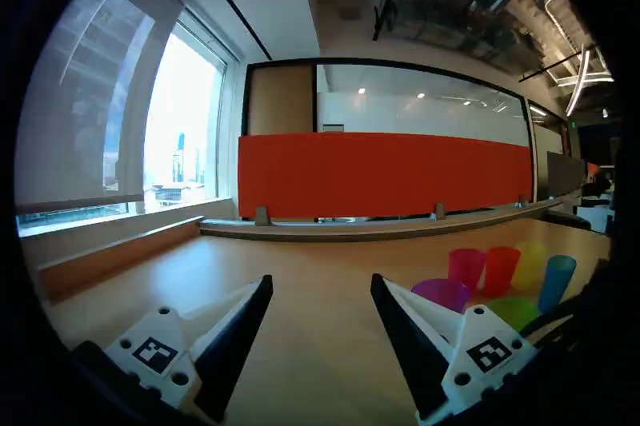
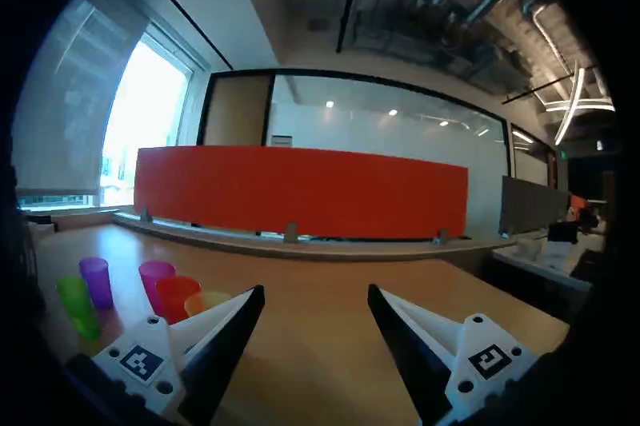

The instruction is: Pour water

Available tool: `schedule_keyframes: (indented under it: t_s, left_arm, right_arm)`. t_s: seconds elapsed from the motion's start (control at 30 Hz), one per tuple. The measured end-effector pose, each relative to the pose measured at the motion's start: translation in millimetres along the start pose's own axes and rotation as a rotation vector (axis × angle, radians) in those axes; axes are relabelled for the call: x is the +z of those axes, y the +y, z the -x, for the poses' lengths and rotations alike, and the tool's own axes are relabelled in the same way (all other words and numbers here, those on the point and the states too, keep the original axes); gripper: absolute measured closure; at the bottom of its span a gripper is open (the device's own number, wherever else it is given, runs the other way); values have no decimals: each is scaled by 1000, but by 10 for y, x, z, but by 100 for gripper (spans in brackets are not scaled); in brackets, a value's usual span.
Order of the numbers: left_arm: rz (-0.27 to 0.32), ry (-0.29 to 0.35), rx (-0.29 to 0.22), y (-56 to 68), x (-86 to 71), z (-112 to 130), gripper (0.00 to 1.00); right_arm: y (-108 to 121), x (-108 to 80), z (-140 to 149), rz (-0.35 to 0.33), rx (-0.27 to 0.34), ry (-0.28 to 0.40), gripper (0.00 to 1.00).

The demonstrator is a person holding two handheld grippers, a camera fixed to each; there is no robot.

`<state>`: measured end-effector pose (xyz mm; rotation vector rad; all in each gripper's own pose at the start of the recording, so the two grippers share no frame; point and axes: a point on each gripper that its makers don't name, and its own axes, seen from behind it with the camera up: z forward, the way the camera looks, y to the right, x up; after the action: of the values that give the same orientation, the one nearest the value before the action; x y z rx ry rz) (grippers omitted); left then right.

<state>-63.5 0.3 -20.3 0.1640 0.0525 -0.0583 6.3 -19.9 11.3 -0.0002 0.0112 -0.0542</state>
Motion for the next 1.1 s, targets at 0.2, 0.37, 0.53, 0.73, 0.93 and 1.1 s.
schedule_keyframes:
  t_s: [0.2, 0.37, 0.53, 0.73, 0.93, 1.1]
  left_arm:
    - [0, 0, 0, 1, 0, -1, 9]
    - [0, 0, 0, 1, 0, -4, 9]
    - [0, 0, 0, 3, 2, -4, 9]
    - [0, 0, 0, 1, -1, -4, 9]
    - [0, 0, 0, -1, -6, -2, 9]
    - [0, 0, 0, 1, -5, -1, 9]
  right_arm:
    - [100, -28, 100, 13, 28, -9, 0]
    - [114, -31, 145, 7, 44, -3, 0]
    - [134, -46, 132, 3, 57, 0, 0]
    - [157, -47, 136, -5, 63, 1, 0]
    - [153, -52, 136, -9, 64, 3, 0]
    - [161, -64, 144, -9, 64, 3, 0]
